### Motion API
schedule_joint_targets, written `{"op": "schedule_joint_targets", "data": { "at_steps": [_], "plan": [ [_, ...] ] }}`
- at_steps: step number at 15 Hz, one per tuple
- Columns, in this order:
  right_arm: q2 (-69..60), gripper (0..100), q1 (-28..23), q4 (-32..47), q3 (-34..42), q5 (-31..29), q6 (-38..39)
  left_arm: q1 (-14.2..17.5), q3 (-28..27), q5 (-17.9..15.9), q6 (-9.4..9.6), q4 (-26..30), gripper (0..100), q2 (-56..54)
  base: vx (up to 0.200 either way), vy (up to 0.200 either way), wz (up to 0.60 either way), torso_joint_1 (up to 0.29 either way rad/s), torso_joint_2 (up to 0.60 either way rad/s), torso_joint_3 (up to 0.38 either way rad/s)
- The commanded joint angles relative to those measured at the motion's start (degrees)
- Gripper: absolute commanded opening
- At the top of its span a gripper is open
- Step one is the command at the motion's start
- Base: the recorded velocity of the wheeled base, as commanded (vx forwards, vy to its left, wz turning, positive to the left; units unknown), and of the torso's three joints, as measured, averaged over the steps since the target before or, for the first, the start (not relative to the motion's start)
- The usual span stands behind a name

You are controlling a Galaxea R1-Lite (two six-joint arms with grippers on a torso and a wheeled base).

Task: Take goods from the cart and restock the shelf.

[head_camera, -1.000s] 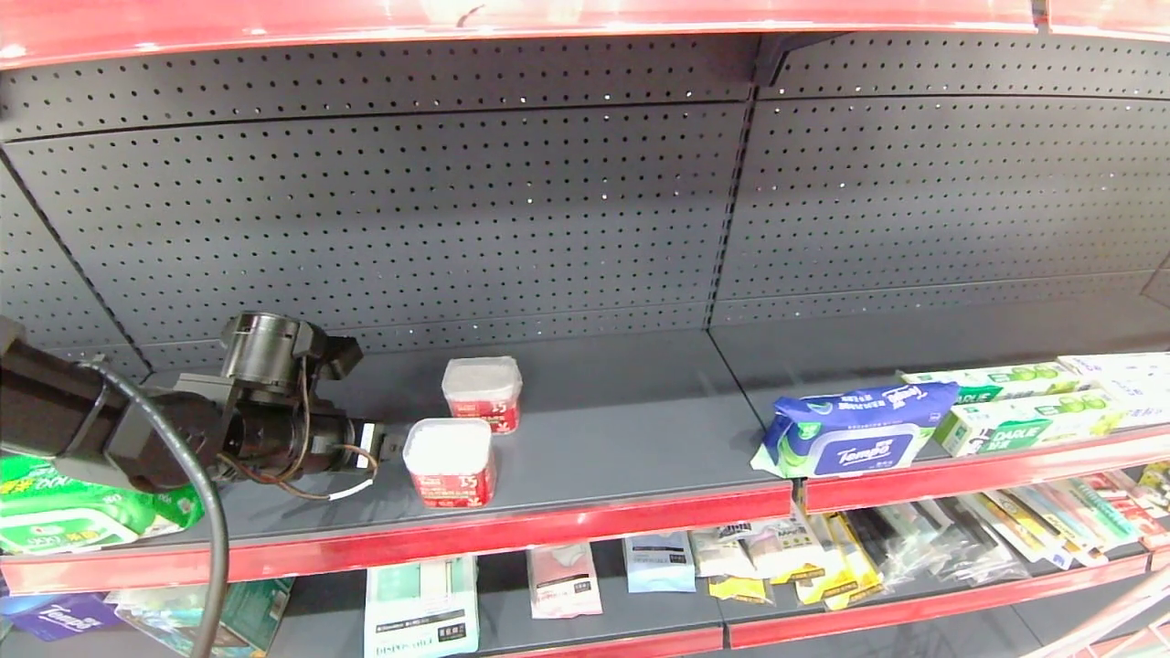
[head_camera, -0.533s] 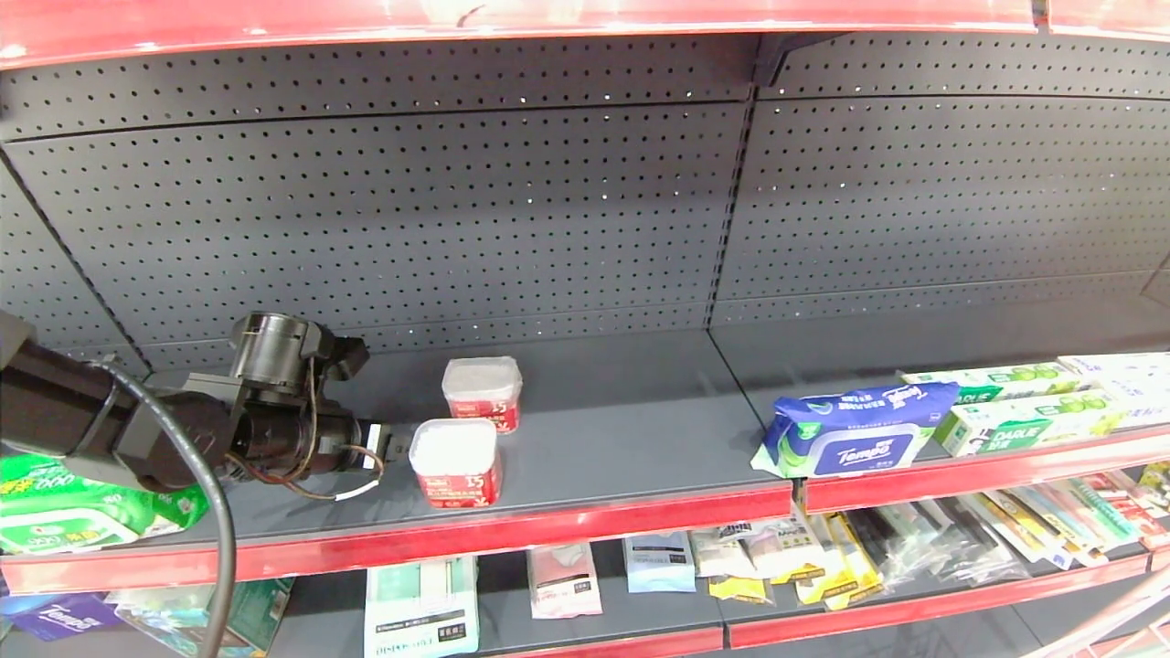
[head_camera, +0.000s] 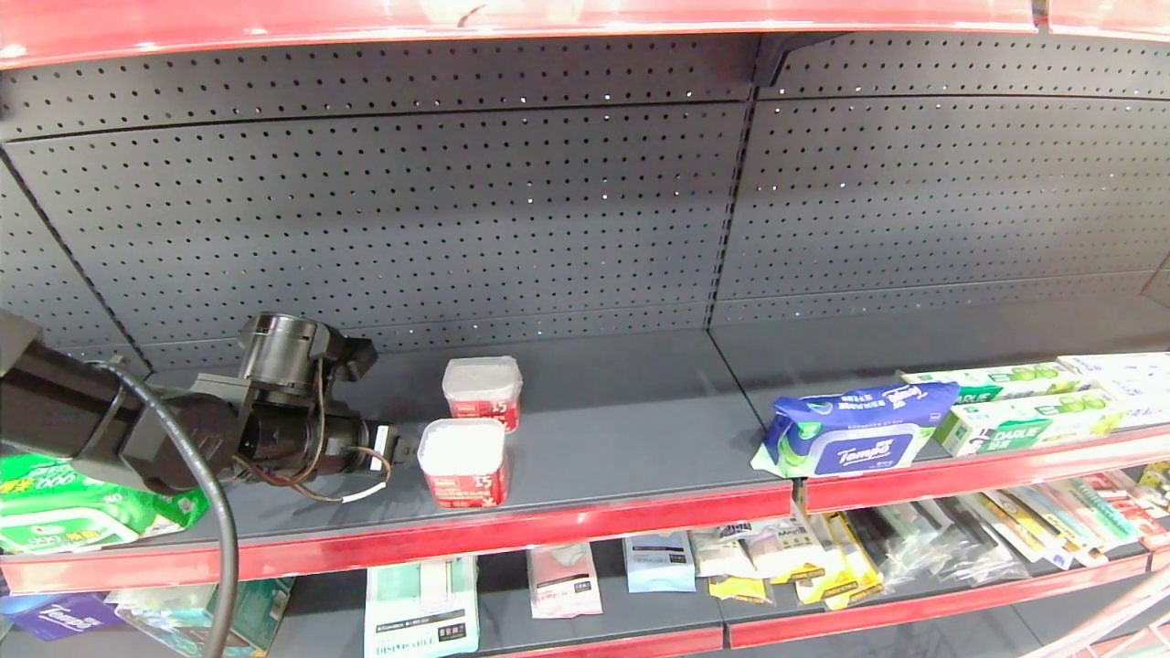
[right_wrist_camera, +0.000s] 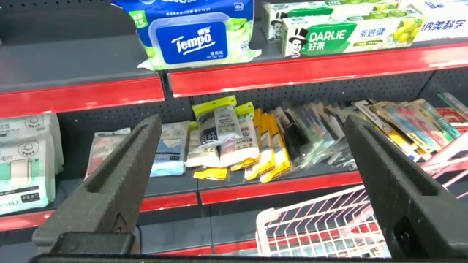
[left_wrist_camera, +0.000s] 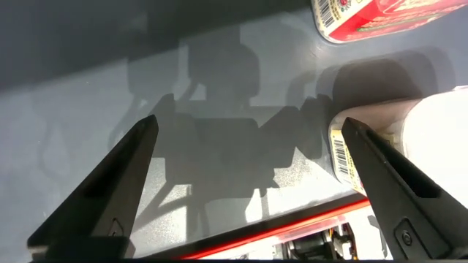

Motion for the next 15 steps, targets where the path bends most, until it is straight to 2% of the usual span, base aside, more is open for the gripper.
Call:
{"op": "schedule_joint_targets", "data": {
  "at_steps": [1,15],
  "plan": [
    [0.08,100,0.01,-0.01,0.0,0.04,-0.01,0.0,0.04,0.0,-0.02,-0.01,100,-0.28,0.0,0.0,0.0,0.0,0.0,0.0],
    [0.08,100,0.01,-0.01,0.0,0.04,-0.01,-0.62,0.48,0.09,-0.02,0.25,100,-0.54,0.0,0.0,0.0,0.0,0.0,0.0]
  ]
}}
